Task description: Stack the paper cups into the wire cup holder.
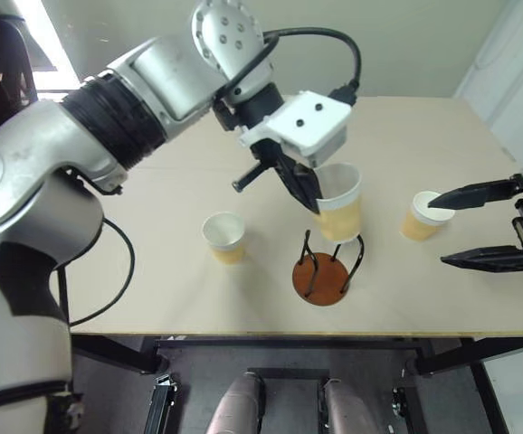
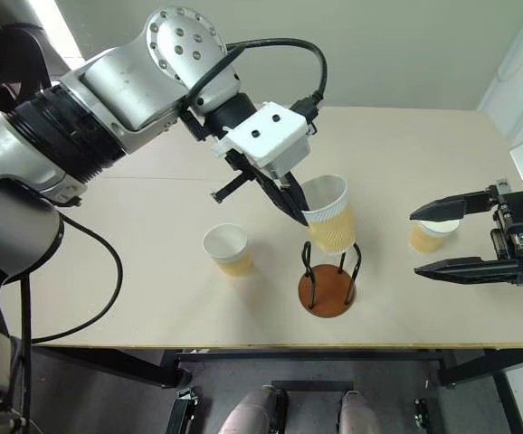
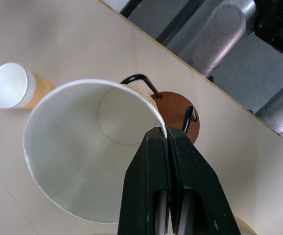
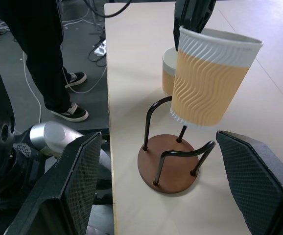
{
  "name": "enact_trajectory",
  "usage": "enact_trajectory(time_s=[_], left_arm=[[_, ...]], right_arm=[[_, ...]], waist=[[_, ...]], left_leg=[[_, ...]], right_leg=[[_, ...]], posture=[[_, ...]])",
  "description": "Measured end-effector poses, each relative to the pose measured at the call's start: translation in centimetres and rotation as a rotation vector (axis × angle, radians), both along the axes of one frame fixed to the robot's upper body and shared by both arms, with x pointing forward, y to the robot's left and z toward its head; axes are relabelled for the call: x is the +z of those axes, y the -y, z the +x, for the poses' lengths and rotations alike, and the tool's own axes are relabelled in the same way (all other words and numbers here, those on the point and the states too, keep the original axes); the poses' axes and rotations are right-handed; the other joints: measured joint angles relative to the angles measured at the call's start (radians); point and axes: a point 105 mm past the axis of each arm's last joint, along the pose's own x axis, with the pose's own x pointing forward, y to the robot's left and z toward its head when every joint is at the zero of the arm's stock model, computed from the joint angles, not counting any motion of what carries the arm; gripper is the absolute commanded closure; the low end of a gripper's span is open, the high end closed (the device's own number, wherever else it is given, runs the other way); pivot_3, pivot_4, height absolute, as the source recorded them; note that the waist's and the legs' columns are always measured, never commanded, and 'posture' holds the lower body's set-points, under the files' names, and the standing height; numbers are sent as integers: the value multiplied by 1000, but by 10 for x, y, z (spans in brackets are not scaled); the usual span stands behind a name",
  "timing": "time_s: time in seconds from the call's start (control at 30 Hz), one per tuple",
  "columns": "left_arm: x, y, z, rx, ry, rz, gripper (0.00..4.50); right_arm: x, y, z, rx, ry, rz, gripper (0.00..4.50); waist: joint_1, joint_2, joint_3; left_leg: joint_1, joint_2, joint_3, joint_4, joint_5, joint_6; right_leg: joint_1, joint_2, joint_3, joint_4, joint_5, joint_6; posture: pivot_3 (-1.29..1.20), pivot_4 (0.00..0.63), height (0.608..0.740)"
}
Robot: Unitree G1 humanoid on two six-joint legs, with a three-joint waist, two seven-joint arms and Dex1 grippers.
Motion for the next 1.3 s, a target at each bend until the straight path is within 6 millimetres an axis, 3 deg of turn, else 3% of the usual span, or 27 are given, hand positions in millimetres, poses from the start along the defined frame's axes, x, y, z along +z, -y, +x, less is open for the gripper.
enact_trajectory(time_s=[1.3], left_arm=[[-22, 8, 1, -100, 79, 119, 4449]], right_arm=[[1, 8, -6, -23, -47, -17, 720]], waist=[[3, 0, 0]], left_leg=[[-1, 0, 0, 0, -1, 0]], right_leg=[[0, 0, -1, -1, -1, 1]], posture=[[0, 150, 740]])
